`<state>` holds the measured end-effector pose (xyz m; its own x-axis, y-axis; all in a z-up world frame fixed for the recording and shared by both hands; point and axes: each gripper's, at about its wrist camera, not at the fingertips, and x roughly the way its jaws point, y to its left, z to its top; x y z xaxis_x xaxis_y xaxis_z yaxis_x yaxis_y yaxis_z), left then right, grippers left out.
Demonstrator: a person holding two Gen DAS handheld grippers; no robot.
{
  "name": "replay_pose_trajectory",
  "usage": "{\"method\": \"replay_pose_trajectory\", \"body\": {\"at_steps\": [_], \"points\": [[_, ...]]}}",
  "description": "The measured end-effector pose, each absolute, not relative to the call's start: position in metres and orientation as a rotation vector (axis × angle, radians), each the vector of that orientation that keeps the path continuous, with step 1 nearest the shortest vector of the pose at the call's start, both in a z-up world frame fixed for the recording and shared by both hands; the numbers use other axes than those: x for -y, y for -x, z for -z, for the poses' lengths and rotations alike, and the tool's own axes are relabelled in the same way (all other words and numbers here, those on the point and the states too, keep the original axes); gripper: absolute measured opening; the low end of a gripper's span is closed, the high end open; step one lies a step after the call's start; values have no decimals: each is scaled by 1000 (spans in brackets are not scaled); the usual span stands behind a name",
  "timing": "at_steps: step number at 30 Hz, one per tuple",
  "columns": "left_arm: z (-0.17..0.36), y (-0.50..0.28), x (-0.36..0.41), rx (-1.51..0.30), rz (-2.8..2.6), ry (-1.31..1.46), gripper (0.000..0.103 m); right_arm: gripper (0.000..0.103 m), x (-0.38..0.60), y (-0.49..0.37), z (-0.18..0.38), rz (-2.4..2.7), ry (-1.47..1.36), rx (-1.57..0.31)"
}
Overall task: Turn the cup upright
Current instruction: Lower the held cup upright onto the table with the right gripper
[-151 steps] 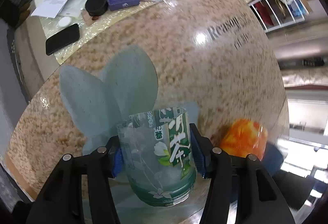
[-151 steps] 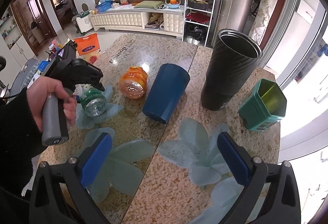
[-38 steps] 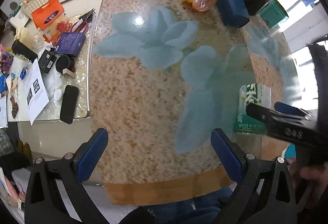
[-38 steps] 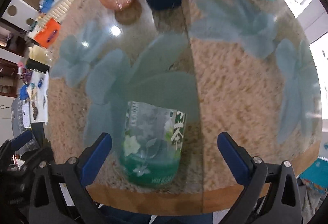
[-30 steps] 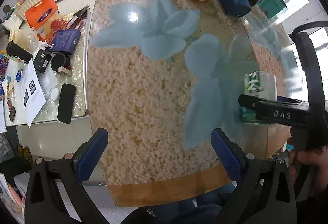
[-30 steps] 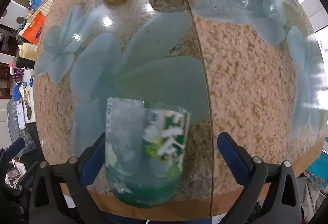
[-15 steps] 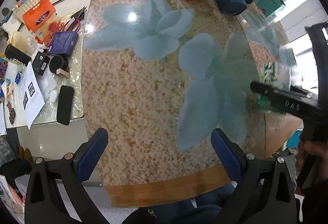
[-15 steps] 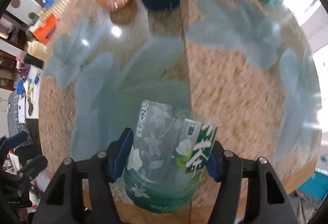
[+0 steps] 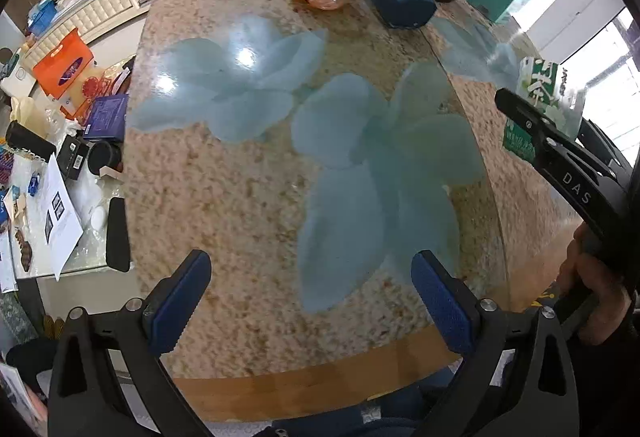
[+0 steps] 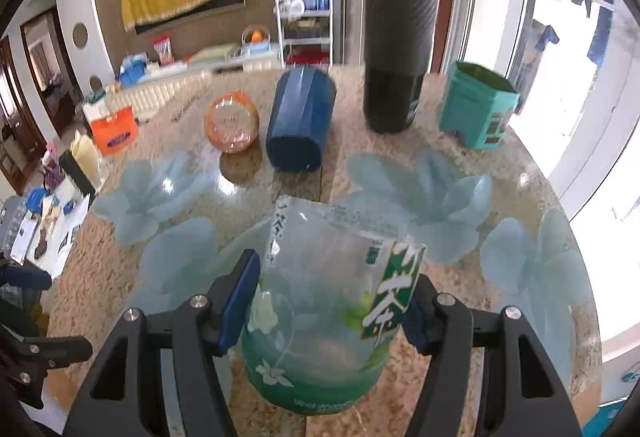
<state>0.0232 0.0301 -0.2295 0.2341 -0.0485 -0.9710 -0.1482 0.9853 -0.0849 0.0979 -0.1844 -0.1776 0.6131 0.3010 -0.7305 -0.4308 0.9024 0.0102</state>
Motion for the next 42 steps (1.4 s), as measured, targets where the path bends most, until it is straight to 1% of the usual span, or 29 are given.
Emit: {"method": "replay_pose_trajectory", "body": {"at_steps": [6, 24, 26, 30, 35, 40, 42], "points": [[240, -18, -20, -1302, -50, 173, 101, 61, 190, -93, 196, -415, 159, -732], [253, -8, -34, -1291, -92, 186, 101, 64, 169, -80, 217, -439, 232, -673], [255, -8, -35, -1300, -95, 197, 101, 68, 169, -82, 219, -452, 231, -700], [255, -8, -33, -1303, -89, 196, 101, 68, 172, -82, 224, -460, 225, -747], [255, -11, -29, -1293, -85, 188, 101, 72, 176, -80, 222, -466, 203, -750], [253, -10, -22, -1259, -98, 144, 101, 72, 179, -74, 214, -482, 186, -744], [246, -10, -18, -1224, -129, 91, 101, 76, 181, -68, 201, -475, 183, -725]]}}
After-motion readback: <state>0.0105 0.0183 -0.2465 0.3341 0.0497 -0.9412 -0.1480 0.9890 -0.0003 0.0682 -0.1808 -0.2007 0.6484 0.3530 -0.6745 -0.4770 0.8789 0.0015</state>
